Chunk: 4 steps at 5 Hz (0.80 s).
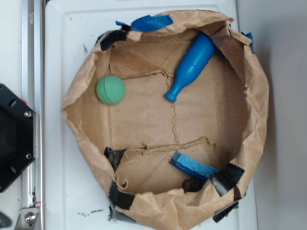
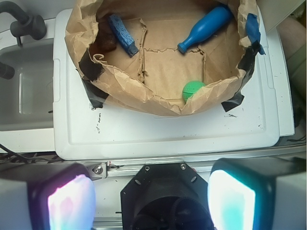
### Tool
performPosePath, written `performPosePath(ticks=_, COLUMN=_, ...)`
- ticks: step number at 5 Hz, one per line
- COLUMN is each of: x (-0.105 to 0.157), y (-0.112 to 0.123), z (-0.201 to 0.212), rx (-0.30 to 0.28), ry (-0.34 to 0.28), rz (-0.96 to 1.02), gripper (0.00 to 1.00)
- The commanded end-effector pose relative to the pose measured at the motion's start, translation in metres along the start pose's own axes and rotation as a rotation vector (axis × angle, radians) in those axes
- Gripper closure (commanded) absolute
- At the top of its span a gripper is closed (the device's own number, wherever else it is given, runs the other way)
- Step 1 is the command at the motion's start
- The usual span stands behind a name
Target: Grab the blue bottle.
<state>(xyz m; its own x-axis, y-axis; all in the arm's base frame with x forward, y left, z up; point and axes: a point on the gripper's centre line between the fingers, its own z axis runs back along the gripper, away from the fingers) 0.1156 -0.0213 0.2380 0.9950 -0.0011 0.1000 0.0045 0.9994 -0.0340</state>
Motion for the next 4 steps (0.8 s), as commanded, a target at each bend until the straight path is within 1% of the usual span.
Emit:
performPosePath(ticks=1, x=0.000, y=0.000, z=0.000, rx=0.000, ry=0.000, rz=0.000, gripper=0.00)
performPosePath(ticks=2, x=0.028, y=-0.002, z=-0.009, rx=0.006, ry=0.007, rz=0.043, gripper=0.00)
performPosePath(ticks=3, x=0.042, y=-0.004, z=-0.021, rx=0.030, ry=0.006, rz=0.048, gripper=0.00)
performPosePath(ticks=4, x=0.052, y=-0.006, z=-0.027, rx=0.027, ry=0.000, rz=0.071, gripper=0.00)
